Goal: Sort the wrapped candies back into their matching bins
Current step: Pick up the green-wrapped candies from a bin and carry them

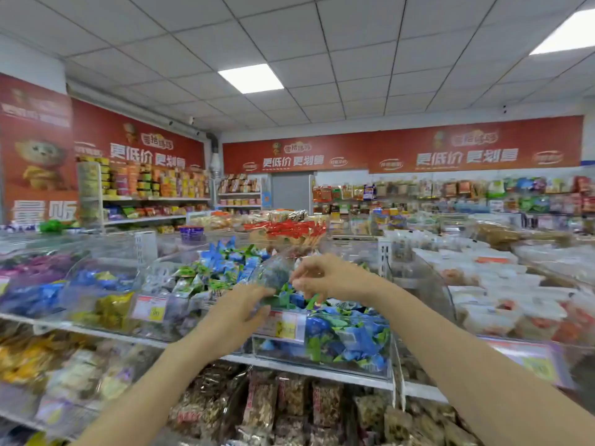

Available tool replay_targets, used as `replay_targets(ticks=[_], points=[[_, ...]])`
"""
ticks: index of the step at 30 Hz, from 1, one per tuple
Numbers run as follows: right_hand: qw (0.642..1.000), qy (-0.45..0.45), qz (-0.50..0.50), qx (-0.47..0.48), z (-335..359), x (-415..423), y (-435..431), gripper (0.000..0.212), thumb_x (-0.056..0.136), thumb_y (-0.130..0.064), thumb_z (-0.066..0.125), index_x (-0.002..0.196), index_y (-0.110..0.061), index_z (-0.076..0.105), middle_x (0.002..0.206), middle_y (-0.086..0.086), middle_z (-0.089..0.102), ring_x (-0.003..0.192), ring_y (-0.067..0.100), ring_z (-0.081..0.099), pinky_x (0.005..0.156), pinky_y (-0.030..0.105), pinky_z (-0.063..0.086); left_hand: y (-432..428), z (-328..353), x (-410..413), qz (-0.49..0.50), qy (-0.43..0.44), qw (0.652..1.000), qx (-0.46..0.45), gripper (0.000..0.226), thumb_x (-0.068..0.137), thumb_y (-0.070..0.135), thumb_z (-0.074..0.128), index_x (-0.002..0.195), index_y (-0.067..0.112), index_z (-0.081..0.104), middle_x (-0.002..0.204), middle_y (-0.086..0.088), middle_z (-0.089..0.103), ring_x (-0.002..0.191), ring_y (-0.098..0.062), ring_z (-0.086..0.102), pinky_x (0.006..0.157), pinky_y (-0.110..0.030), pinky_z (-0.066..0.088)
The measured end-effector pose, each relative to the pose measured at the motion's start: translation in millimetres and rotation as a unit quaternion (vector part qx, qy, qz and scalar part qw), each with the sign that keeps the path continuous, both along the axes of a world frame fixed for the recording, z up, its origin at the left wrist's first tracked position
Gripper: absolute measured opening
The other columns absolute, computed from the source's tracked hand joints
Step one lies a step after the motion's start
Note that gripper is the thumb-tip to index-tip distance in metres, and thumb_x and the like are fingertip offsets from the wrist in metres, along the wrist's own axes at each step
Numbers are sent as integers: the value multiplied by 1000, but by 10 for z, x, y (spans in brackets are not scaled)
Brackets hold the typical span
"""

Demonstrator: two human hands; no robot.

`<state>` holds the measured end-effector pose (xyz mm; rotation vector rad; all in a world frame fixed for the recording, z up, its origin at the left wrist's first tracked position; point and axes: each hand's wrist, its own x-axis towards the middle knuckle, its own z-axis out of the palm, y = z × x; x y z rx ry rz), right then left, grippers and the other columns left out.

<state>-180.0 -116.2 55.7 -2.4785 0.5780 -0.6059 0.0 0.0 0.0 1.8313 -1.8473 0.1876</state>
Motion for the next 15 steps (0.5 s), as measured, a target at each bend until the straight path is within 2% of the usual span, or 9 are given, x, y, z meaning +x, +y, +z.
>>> replay_targets(ticks=[3, 5, 8, 12, 15], points=[[996, 87, -18, 9, -97, 296, -64, 33, 94, -32, 60, 117, -9, 66, 94, 4, 68, 83, 19, 65, 72, 29, 58, -88, -55, 75, 2, -25, 999, -24, 40, 102, 28, 43, 143, 24, 44, 135, 8, 51, 124, -11, 46, 98, -24, 41], [994, 102, -31, -4, -128, 431, -99, 30, 92, -29, 63, 110, -6, 71, 84, 3, 67, 72, 14, 61, 68, 27, 56, -136, -38, 83, 5, -35, 999, -32, 39, 102, 26, 43, 141, 24, 46, 133, 7, 53, 123, -11, 47, 97, -23, 40], [997, 64, -32, 8, -116, 475, -196, 22, 89, -20, 68, 100, -2, 74, 85, 11, 71, 68, 12, 61, 71, 27, 56, -179, -3, 139, 7, -31, 998, -45, 38, 102, 26, 45, 140, 24, 49, 132, 7, 56, 124, -12, 49, 102, -28, 40], [999, -10, 22, 44, -41, 360, -223, 19, 85, -16, 73, 99, -3, 72, 82, 6, 68, 71, 12, 62, 68, 19, 53, -223, 29, 131, 4, -16, 997, -74, 45, 96, 41, 52, 139, 27, 50, 128, 9, 60, 122, -13, 52, 104, -39, 40], [989, -73, 48, 116, -4, 309, -261, 20, 87, -17, 70, 99, -1, 69, 81, 5, 69, 71, 11, 64, 69, 20, 53, -244, 105, 68, 17, 59, 993, -104, 39, 90, 37, 64, 127, 23, 62, 116, 8, 65, 110, -14, 58, 92, -28, 44]])
